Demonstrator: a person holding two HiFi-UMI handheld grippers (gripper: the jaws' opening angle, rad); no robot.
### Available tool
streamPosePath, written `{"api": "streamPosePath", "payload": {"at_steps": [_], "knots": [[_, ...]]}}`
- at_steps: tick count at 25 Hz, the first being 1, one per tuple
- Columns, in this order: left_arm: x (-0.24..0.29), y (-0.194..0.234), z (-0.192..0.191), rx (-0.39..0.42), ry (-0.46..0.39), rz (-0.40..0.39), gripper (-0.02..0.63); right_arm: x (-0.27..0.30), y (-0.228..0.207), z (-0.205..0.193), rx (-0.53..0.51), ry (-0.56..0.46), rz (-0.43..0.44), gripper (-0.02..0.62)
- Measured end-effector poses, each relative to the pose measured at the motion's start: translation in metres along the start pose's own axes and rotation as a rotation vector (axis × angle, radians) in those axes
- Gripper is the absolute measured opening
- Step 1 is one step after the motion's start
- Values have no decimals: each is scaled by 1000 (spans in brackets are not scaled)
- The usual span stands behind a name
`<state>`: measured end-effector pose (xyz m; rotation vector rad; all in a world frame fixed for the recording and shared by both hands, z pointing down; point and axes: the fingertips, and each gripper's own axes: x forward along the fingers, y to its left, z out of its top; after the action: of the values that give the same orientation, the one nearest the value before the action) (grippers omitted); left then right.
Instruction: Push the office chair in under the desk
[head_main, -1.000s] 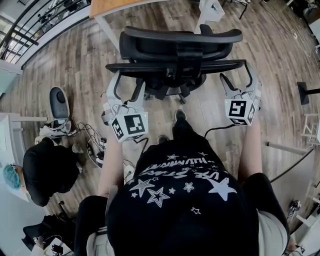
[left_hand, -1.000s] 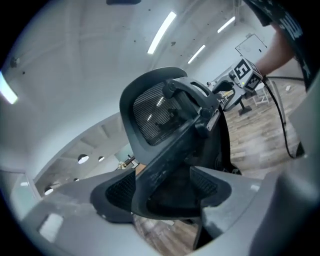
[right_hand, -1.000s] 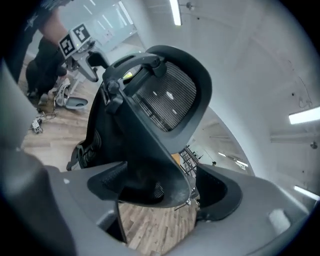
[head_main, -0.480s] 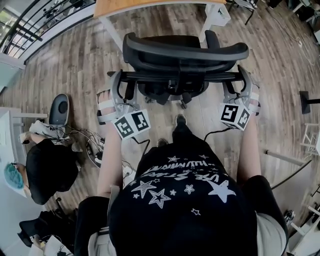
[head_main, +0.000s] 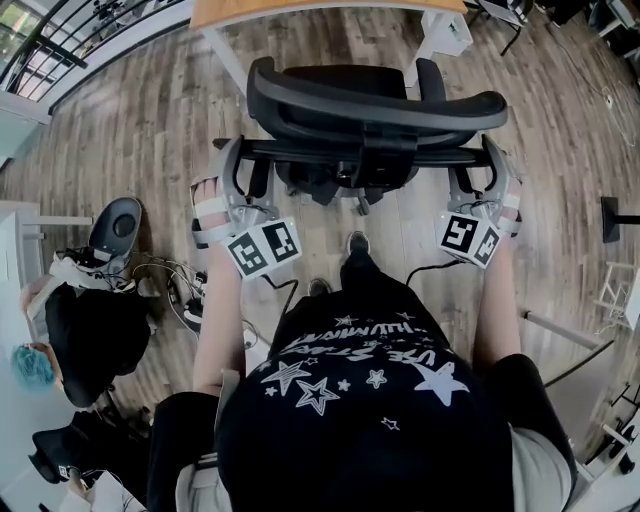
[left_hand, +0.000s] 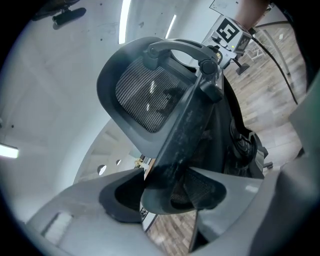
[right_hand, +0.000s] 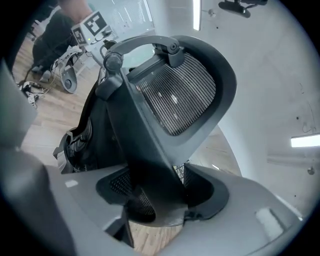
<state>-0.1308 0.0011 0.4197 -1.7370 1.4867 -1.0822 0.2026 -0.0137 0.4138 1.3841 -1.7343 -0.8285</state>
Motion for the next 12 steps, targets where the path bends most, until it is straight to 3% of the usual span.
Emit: {"api": "streamPosePath", "payload": {"at_steps": [6, 12], "knots": [[27, 4, -2, -19, 34, 17, 256, 30, -3, 0, -2, -1, 2, 290], [89, 11, 17, -30, 34, 23, 258, 98, -26, -14, 6, -15, 18, 291]]}}
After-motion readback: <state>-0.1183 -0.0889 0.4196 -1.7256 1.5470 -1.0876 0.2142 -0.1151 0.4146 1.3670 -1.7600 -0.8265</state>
